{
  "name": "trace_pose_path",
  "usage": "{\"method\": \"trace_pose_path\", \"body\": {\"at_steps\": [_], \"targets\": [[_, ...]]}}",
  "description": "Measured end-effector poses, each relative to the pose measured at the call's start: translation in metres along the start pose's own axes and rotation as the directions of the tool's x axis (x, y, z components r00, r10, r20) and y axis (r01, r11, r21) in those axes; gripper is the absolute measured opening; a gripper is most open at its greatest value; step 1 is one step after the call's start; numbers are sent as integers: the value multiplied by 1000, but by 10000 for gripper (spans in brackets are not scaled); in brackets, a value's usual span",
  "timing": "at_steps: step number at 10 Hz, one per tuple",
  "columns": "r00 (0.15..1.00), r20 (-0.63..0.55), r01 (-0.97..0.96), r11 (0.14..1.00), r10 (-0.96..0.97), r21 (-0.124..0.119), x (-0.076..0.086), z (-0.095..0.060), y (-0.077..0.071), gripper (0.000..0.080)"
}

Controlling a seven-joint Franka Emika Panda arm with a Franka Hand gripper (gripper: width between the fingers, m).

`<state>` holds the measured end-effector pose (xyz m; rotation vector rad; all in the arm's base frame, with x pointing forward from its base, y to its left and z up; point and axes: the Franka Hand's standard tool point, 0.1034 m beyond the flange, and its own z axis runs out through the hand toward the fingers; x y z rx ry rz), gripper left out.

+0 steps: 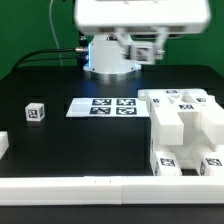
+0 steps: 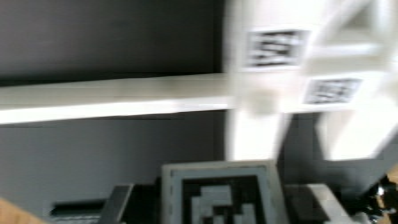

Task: Assemble chair

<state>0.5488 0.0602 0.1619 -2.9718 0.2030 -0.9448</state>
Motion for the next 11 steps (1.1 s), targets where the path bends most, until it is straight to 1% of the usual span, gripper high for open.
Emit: {"method": "trace_pose_path", "body": {"at_steps": [1, 2, 3, 6, 7, 8, 9, 10, 11], "targets": [[998, 58, -41, 998, 38, 42, -4, -1, -39, 281], [998, 55, -15, 999, 14, 32, -6, -2, -39, 281], [998, 57, -17, 1000, 16, 20, -7, -1, -32, 281], [998, 57, -7, 1000, 7, 6, -10, 6, -27, 281], [999, 35, 19, 1000, -19, -4, -8, 14, -32, 281], [999, 22, 41, 999, -41, -8, 0, 25, -36, 281], [999, 12, 42, 999, -42, 1, 8, 31, -49, 281], [998, 4, 58, 998, -58, 13, 10, 31, -62, 281], [998, 7, 59, 998, -59, 7, 8, 31, -57, 281]]}}
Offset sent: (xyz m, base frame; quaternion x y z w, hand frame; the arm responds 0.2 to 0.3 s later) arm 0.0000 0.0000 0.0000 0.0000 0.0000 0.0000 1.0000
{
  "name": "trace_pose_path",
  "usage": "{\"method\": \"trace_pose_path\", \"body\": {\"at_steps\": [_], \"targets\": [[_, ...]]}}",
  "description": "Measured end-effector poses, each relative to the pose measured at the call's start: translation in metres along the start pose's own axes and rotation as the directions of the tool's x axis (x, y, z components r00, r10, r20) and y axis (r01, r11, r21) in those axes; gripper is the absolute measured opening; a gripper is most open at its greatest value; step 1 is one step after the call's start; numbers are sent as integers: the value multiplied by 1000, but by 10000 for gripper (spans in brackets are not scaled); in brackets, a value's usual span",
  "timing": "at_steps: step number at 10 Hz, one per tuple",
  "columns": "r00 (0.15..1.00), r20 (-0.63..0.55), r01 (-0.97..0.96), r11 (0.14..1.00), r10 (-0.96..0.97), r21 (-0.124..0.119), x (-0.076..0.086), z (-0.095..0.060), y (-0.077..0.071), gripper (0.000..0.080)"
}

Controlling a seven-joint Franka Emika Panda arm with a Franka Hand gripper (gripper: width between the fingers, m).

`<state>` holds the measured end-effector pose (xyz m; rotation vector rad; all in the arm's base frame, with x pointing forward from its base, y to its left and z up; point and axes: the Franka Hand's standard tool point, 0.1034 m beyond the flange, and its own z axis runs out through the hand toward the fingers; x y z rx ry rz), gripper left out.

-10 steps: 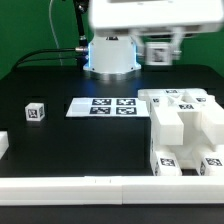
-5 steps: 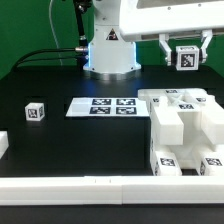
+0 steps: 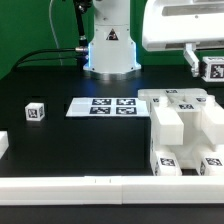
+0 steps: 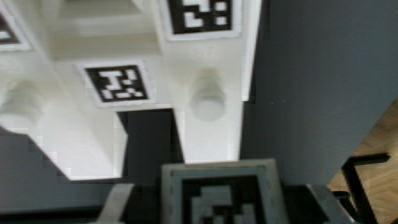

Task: Assemble chair

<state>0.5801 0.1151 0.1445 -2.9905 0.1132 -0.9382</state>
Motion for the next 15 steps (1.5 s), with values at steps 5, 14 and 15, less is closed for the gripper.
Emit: {"method": "trace_pose_path", "body": {"at_steps": [5, 14, 15], "targets": [[1000, -6, 10, 1000, -10, -27, -8, 10, 10, 281], [1000, 4, 27, 999, -27, -25, -18, 20, -3, 281], [1000, 4, 27, 999, -27, -25, -18, 20, -4, 281]]}}
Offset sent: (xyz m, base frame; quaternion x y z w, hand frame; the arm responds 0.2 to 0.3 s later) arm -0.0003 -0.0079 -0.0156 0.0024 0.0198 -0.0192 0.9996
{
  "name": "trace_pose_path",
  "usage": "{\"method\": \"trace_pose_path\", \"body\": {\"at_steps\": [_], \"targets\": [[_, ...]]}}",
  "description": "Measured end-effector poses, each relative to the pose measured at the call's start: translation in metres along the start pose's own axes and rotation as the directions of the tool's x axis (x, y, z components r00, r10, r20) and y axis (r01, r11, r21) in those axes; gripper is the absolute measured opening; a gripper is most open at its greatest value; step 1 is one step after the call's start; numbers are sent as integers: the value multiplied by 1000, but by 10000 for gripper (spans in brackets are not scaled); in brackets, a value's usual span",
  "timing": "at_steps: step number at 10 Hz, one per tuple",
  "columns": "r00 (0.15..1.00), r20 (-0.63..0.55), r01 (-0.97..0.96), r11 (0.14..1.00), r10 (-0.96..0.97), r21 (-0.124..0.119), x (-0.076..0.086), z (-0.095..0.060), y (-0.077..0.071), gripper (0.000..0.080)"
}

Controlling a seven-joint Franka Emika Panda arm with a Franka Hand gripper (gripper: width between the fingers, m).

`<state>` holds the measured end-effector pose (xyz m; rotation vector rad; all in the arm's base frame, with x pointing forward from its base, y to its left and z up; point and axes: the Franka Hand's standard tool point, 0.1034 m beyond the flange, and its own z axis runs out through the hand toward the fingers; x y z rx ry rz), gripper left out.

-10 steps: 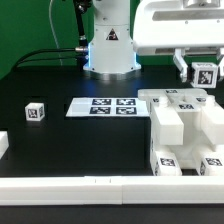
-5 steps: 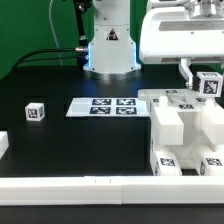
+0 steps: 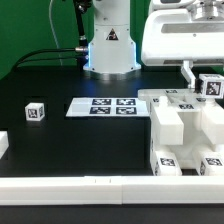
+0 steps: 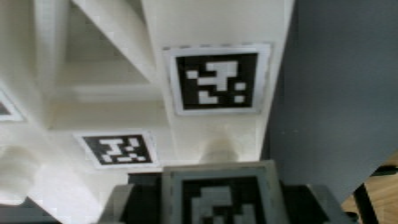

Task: Assemble chair

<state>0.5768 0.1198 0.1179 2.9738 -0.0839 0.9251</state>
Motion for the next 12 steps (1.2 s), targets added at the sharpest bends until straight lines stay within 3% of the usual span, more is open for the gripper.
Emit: {"method": "trace_pose_path", "body": {"at_steps": [12], "targets": [[1000, 11, 8, 1000, -7, -7, -6, 6, 1, 281]]}}
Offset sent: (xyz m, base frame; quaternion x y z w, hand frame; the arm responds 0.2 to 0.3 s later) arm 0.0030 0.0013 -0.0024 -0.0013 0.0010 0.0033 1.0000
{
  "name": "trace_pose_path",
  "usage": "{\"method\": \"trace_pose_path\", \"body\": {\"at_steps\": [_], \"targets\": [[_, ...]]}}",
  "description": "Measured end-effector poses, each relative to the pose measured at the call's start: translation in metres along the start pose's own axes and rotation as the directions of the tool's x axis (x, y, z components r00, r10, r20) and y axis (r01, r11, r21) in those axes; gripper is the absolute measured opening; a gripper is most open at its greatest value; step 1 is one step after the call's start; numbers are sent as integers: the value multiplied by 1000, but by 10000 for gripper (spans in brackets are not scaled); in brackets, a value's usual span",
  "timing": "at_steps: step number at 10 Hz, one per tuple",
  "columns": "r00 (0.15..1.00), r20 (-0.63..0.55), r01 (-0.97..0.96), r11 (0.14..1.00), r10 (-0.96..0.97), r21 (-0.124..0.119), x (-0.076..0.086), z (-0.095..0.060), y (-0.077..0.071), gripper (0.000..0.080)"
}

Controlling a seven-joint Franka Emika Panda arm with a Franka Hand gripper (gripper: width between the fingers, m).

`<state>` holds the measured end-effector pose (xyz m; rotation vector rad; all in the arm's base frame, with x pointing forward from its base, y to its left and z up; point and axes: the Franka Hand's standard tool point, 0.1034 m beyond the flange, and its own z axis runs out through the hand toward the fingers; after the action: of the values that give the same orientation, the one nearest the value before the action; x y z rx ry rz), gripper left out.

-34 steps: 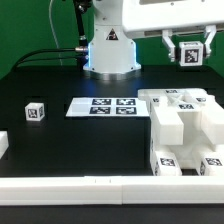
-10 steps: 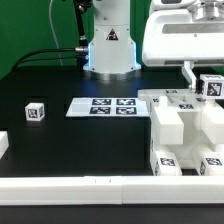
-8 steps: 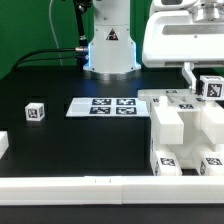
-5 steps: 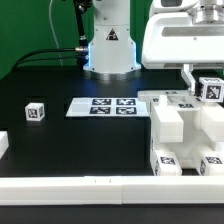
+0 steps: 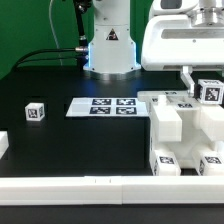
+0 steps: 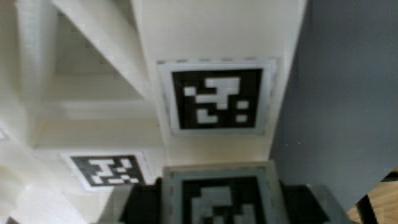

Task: Assemble chair

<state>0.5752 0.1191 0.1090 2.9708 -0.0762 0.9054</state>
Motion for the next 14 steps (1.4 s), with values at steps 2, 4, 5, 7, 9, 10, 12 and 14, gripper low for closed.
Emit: {"method": "trace_pose_path", "body": {"at_steps": [2, 4, 5, 7, 9, 10, 12, 14], "targets": [[1000, 0, 0, 1000, 0, 0, 0, 0, 0, 281], [1000, 0, 0, 1000, 0, 0, 0, 0, 0, 281], [1000, 0, 0, 1000, 0, 0, 0, 0, 0, 459], [1000, 0, 0, 1000, 0, 0, 0, 0, 0, 613], [1000, 1, 0, 1000, 0, 0, 0, 0, 0, 641], [1000, 1, 0, 1000, 0, 0, 0, 0, 0, 641], [998, 62, -10, 1000, 9, 26, -2, -5, -8, 649], [987, 157, -36, 997, 25, 66, 0, -18, -12, 649]]}}
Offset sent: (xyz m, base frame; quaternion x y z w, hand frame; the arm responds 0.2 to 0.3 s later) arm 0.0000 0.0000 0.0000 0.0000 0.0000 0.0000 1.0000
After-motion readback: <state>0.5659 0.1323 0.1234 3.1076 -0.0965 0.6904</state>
